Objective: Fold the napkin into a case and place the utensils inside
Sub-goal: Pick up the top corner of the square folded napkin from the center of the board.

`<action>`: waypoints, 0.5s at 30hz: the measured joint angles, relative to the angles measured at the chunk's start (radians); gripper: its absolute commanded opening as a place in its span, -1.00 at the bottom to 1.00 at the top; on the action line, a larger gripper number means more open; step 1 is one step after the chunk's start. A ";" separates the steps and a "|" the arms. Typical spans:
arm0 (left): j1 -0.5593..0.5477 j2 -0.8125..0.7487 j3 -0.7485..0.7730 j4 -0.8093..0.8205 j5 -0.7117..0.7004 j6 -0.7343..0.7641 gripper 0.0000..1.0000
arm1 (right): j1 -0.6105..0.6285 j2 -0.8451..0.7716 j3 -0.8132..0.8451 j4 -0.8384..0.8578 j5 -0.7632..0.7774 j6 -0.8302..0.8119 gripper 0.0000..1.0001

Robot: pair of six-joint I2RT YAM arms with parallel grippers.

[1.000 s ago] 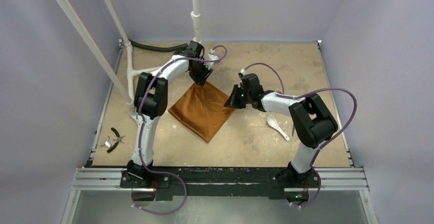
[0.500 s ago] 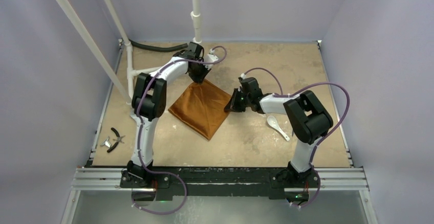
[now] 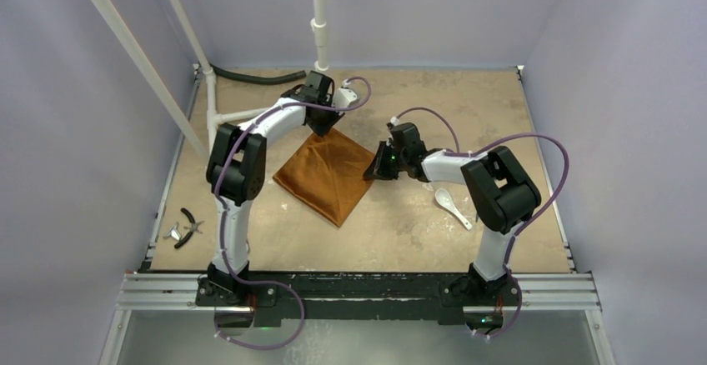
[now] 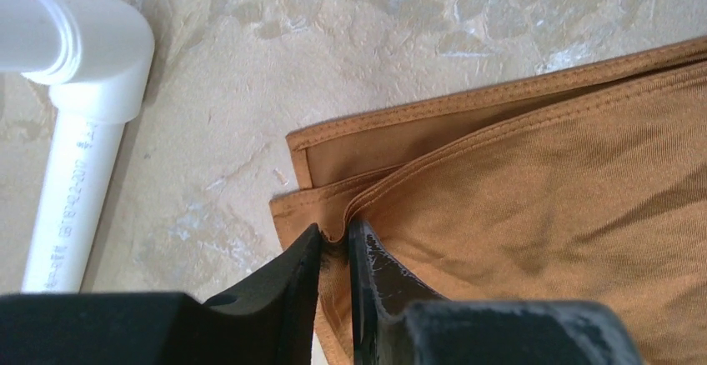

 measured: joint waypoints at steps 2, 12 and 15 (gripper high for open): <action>0.000 -0.018 -0.021 0.012 -0.011 -0.002 -0.43 | 0.000 0.000 0.017 -0.008 0.000 0.000 -1.00; 0.000 -0.027 -0.035 0.026 -0.027 -0.023 -1.00 | 0.002 0.010 0.138 -0.013 -0.001 0.002 -1.00; 0.000 -0.027 -0.035 0.026 -0.024 -0.024 -1.00 | 0.005 0.034 0.153 -0.012 -0.001 0.005 -1.00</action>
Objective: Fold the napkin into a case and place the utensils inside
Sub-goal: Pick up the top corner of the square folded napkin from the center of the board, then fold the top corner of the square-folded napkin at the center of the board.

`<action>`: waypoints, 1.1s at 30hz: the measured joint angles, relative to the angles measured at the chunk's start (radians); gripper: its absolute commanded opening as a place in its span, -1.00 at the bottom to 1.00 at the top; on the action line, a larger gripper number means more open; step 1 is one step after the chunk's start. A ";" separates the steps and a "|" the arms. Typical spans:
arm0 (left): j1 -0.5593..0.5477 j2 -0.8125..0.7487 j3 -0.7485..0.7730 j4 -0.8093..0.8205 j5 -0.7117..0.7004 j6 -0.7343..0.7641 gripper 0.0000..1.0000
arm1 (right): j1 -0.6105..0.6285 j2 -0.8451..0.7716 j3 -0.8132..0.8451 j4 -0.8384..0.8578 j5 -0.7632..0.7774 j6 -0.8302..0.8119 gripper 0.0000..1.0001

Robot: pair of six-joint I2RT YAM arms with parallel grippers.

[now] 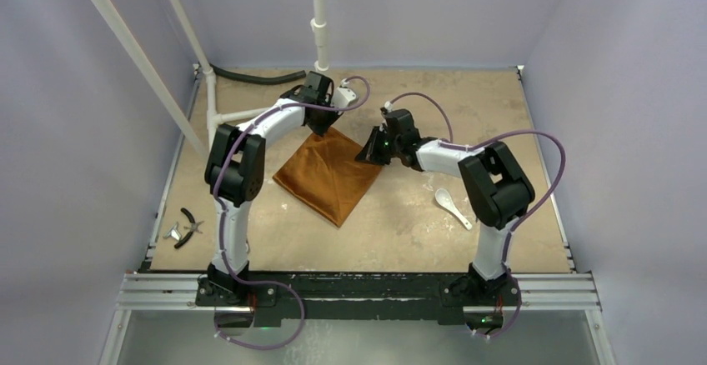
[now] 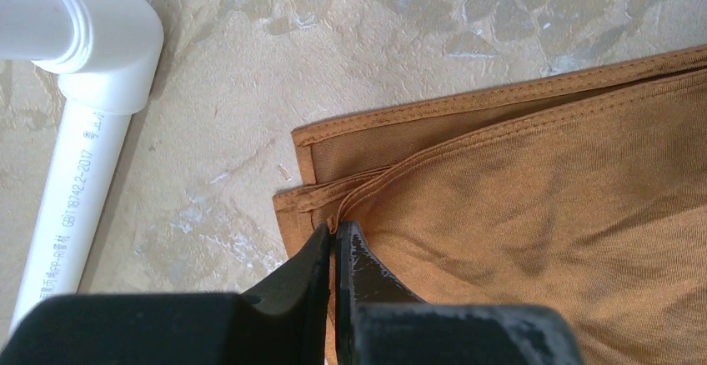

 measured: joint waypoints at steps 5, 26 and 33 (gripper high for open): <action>0.000 -0.002 -0.002 -0.001 0.005 -0.002 -1.00 | 0.003 0.055 0.006 -0.001 -0.001 0.003 -1.00; -0.040 -0.283 -0.341 -0.159 0.274 -0.097 -1.00 | -0.104 -0.155 0.026 -0.129 -0.014 -0.028 -0.87; -0.116 -0.320 -0.445 -0.154 0.349 -0.134 -1.00 | -0.151 -0.235 0.006 -0.151 0.004 -0.047 -0.86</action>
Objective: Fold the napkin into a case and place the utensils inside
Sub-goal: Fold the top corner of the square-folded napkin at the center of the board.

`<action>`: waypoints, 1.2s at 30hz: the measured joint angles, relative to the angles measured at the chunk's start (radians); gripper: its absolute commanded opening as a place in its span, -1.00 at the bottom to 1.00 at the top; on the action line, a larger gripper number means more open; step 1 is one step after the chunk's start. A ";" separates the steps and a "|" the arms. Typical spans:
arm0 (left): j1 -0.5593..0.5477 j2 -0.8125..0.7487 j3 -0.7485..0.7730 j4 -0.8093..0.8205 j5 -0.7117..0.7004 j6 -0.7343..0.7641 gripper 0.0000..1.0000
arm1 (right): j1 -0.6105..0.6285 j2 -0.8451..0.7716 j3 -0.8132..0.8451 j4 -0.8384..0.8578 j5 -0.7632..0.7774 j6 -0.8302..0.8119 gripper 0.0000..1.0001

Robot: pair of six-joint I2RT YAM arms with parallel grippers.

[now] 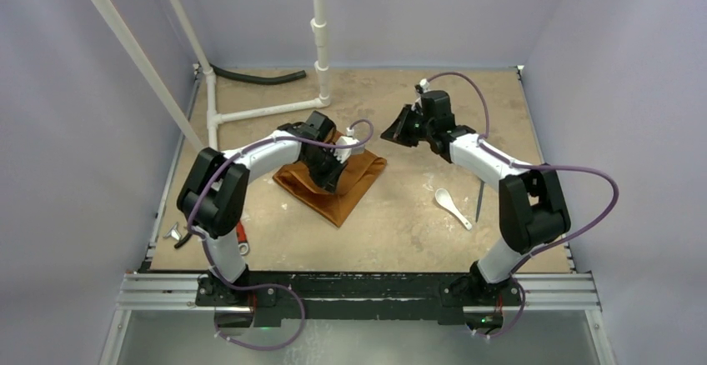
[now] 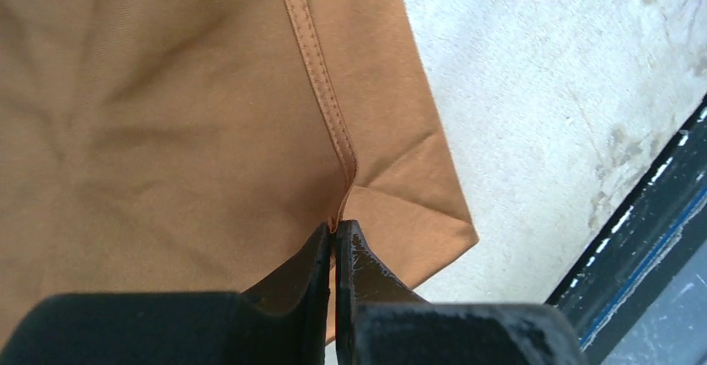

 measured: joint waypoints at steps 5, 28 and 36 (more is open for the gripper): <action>-0.014 0.000 -0.035 0.008 0.021 -0.021 -1.00 | 0.000 0.000 -0.027 -0.023 0.000 -0.015 -0.87; -0.056 -0.061 -0.093 0.018 0.087 -0.044 -0.77 | 0.102 0.138 -0.085 0.063 -0.032 0.035 -1.00; -0.056 -0.061 -0.114 0.025 0.081 -0.055 -0.07 | 0.103 0.199 -0.080 0.082 -0.038 0.066 -1.00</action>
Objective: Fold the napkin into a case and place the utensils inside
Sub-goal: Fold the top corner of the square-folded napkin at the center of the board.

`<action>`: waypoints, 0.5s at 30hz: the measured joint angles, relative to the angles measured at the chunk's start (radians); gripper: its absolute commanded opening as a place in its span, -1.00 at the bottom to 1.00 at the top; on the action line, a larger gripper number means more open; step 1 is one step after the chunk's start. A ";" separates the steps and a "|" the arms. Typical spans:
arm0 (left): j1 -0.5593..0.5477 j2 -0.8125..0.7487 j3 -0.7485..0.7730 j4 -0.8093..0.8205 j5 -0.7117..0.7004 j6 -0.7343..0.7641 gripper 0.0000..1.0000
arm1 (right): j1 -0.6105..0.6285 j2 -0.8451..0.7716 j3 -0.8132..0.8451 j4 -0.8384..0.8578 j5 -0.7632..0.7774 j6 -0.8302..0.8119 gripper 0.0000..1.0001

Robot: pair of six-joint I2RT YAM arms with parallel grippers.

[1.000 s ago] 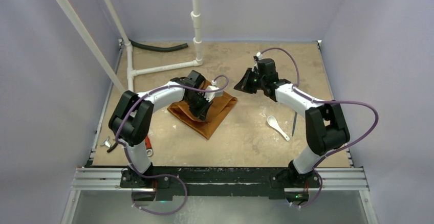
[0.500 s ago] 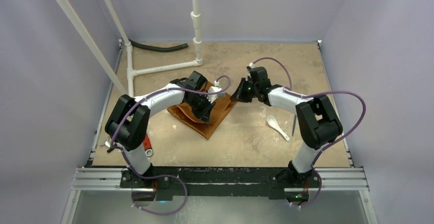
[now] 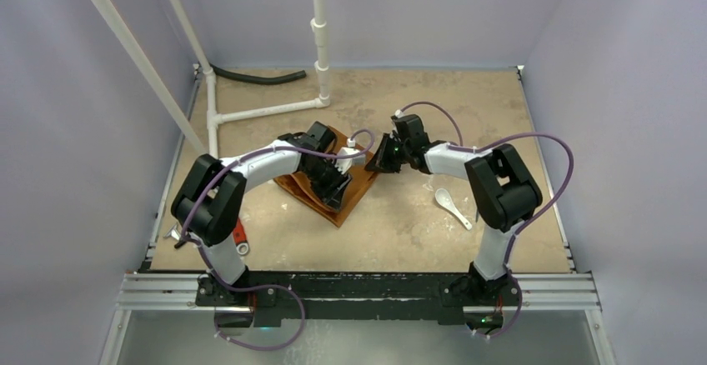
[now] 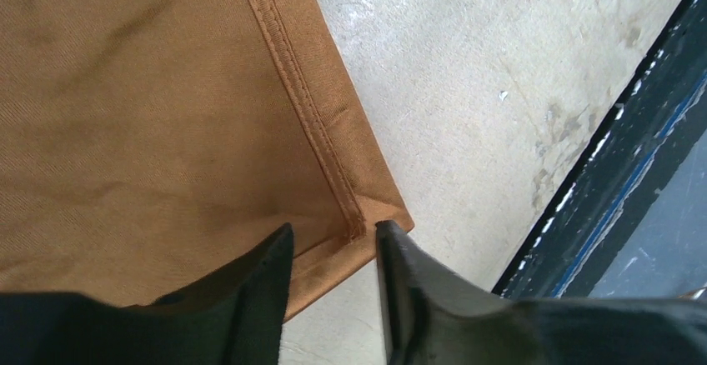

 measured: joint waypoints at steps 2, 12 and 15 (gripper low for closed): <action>0.000 -0.001 0.000 0.000 0.002 -0.009 0.07 | -0.003 0.013 0.000 0.003 -0.001 0.002 -1.00; 0.000 -0.068 -0.010 -0.025 0.077 -0.011 0.29 | -0.029 0.031 0.028 0.001 -0.004 -0.011 -1.00; 0.000 -0.074 0.035 -0.074 0.058 0.012 0.11 | -0.048 0.031 0.035 -0.005 -0.005 -0.027 -1.00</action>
